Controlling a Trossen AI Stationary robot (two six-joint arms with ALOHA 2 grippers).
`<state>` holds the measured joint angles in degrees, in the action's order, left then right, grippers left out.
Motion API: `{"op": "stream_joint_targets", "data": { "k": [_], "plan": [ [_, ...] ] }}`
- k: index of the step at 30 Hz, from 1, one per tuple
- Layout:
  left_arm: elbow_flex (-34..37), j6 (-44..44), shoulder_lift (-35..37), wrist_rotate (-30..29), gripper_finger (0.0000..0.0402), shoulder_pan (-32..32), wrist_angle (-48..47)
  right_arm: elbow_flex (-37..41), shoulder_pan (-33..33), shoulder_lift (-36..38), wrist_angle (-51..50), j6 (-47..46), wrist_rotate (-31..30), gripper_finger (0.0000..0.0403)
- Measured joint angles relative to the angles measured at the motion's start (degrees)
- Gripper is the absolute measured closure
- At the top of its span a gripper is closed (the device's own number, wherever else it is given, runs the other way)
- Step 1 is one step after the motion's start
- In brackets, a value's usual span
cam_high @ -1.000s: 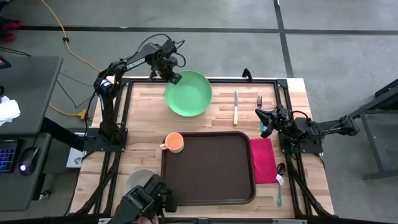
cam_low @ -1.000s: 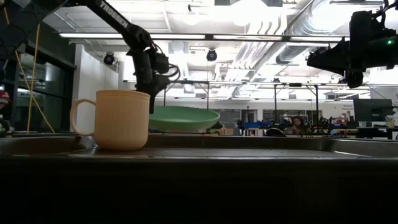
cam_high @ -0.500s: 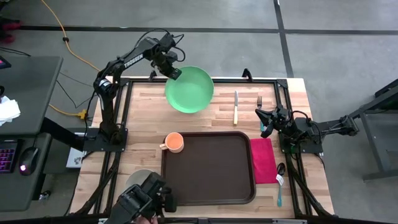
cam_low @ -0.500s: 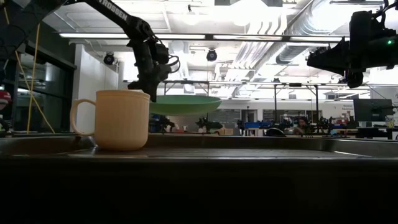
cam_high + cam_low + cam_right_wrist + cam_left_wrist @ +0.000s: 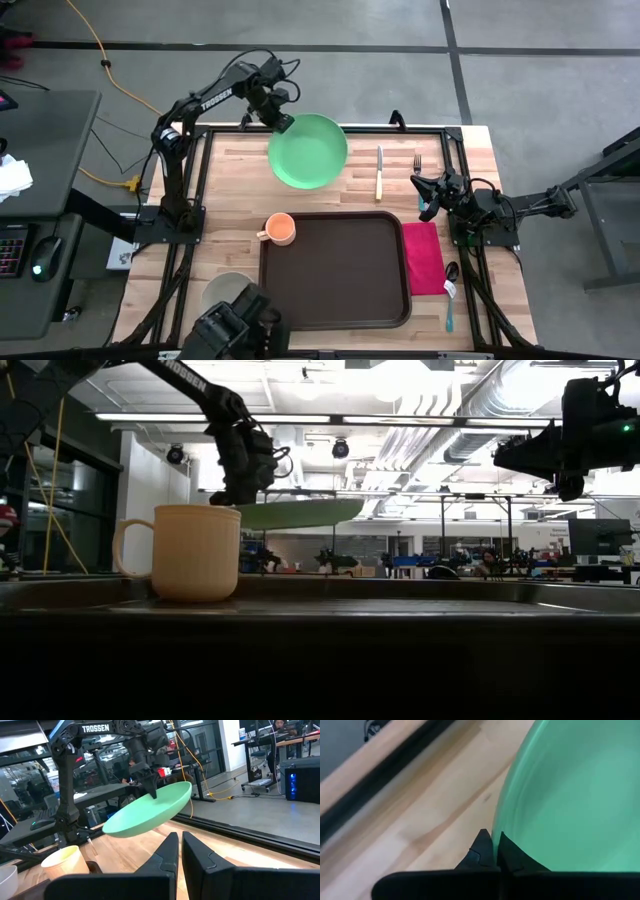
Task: Set up tray
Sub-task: Put the green plate under the orange mug on the brown serving tray
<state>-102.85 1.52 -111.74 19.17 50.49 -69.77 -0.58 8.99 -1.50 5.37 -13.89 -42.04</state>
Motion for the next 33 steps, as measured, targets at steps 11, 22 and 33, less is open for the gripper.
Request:
{"op": "stream_joint_targets", "data": {
  "k": [11,22,33],
  "plan": [
    [0.0,-4.12,3.78,2.92,0.0388,-7.2,-3.0,0.0,0.0,0.0,-0.51,2.51,0.0,0.0402],
    [0.0,-12.89,8.89,2.91,0.0388,-18.99,-5.75,-0.05,0.0,-0.02,-1.13,4.92,0.01,0.0402],
    [0.0,-22.57,9.46,2.48,0.0388,-31.98,-6.67,-0.05,0.01,-0.02,-1.27,5.0,0.04,0.0402]
  ]
}}
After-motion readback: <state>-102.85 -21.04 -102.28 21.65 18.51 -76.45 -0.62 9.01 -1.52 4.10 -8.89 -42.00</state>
